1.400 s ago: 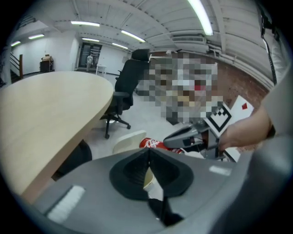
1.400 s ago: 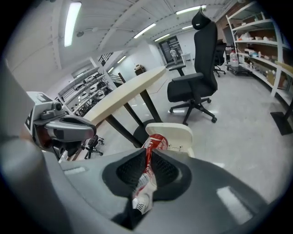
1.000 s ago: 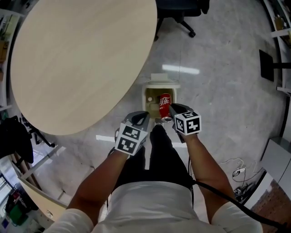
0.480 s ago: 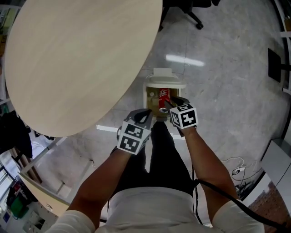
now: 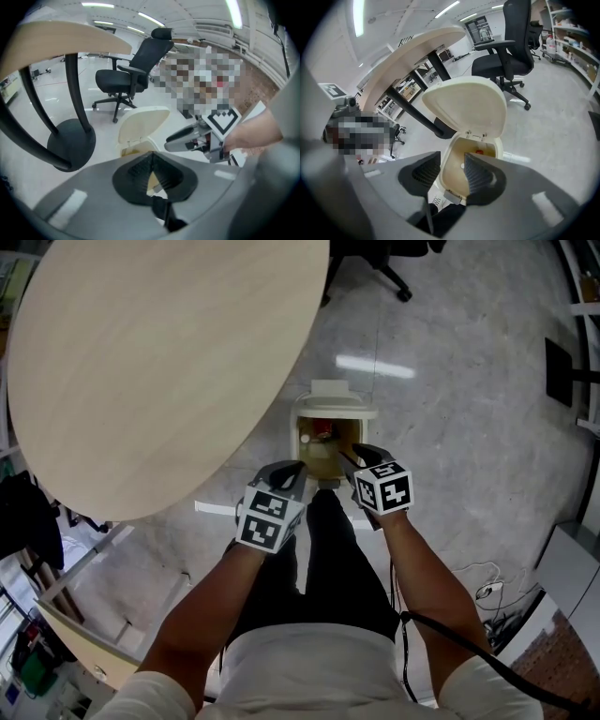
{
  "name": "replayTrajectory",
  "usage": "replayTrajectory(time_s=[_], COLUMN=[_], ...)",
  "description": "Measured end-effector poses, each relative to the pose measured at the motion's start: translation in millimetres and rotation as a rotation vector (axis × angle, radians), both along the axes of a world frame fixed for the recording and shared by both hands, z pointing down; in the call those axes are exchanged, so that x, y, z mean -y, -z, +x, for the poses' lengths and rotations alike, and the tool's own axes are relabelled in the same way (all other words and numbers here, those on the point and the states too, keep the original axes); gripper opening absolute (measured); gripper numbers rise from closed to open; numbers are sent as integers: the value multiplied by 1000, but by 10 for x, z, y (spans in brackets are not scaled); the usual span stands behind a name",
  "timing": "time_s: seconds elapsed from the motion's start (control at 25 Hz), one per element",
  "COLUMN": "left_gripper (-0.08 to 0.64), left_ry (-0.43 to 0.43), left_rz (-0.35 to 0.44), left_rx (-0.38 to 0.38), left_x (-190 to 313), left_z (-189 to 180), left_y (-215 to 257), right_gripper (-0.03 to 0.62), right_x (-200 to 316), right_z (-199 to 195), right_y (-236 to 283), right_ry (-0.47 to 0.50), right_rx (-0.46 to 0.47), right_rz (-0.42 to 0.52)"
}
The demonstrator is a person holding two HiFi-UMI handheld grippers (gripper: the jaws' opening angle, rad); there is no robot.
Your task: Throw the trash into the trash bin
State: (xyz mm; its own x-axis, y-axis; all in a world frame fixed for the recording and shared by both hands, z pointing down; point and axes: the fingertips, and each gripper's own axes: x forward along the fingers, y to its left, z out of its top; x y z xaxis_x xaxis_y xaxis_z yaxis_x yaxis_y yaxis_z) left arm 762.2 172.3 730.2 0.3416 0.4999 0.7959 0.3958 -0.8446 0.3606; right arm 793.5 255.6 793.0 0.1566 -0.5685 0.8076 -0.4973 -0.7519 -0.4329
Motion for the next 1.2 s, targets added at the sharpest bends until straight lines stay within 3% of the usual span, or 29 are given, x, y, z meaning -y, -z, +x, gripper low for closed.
replayTrajectory(time_s=[0.4,0.6,0.68,0.92,1.2], left_gripper=[8,8,8,8,8], left_ry=[-39,-54,-57,-86,-63], left_rz=[-10,-17,-21,-73,-158], left_rx=[-76,-128,-150,-263,-392], left_x=[59,98,121,150,259], left_z=[-28,-117,-144,-240,-399], left_y=[303,522,633,1265,2019], right_gripper=[153,126,86,4,3], right_x=[81,116,103,118,286], right_z=[15,-96,-167,-305,-487], right_y=[441,769,928,1649,2539], right_ry=[-46,-72,-75,-126,-164], right_rx=[-73,-103,-122,-219,-380], right_rz=[28,47,47,99,191])
